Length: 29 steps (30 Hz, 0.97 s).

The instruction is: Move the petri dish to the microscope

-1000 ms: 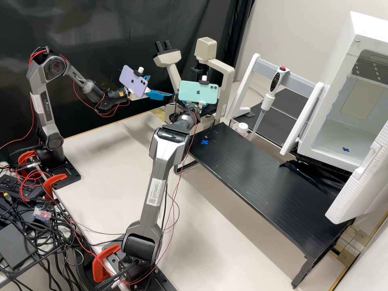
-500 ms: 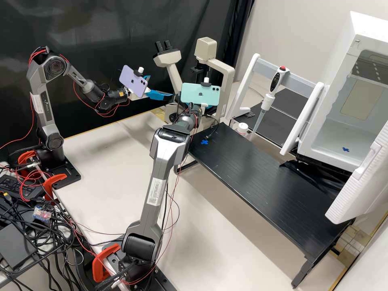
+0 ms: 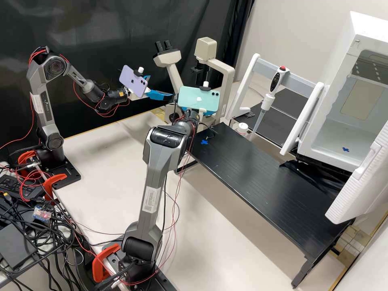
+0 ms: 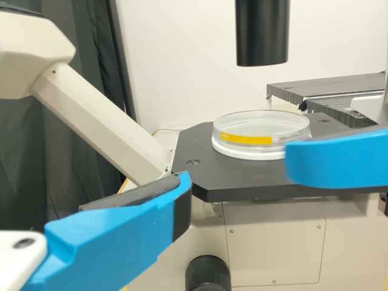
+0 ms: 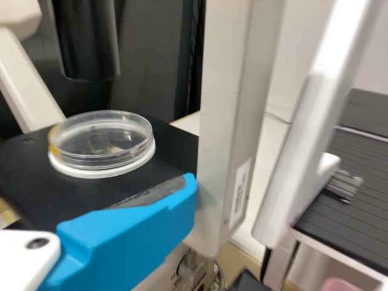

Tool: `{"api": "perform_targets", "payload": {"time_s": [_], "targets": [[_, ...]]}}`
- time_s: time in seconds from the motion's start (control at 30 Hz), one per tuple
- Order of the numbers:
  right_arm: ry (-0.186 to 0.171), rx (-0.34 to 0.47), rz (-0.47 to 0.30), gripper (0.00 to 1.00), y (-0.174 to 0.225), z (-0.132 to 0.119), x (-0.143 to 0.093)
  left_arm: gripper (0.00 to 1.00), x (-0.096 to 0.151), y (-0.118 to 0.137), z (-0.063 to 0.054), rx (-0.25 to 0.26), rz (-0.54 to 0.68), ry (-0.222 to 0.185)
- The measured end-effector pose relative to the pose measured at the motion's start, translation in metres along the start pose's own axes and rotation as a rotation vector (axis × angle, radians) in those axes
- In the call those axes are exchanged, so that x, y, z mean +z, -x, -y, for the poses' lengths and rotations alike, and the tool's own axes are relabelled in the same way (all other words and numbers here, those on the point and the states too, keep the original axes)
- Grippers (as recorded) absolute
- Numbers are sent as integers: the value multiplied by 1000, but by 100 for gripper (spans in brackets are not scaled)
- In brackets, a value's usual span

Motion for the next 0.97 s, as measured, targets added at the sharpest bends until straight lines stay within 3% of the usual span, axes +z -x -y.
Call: {"api": "perform_targets", "payload": {"time_s": [0.13, 0.27, 0.4, 0.5, 0.63, 0.8, 0.87, 0.97], "targets": [[-2, 62, -78, 100, 35, -3, -7, 100, 0, 0, 0, 0, 0, 0], [19, 156, -171, 100, 77, -14, -8, 100, 0, 0, 0, 0, 0, 0], [1, 272, -242, 100, 119, -27, 4, 100, 0, 0, 0, 0, 0, 0], [-22, 372, -259, 100, 154, -32, 27, 100, 0, 0, 0, 0, 0, 0], [-31, 449, -191, 100, 185, -30, 55, 100, 0, 0, 0, 0, 0, 0], [-41, 490, -7, 100, 212, -14, 88, 100, 0, 0, 0, 0, 0, 0], [-65, 512, 74, 100, 223, -10, 102, 100, 0, 0, 0, 0, 0, 0], [-88, 526, 134, 100, 232, -8, 114, 100, 0, 0, 0, 0, 0, 0]]}}
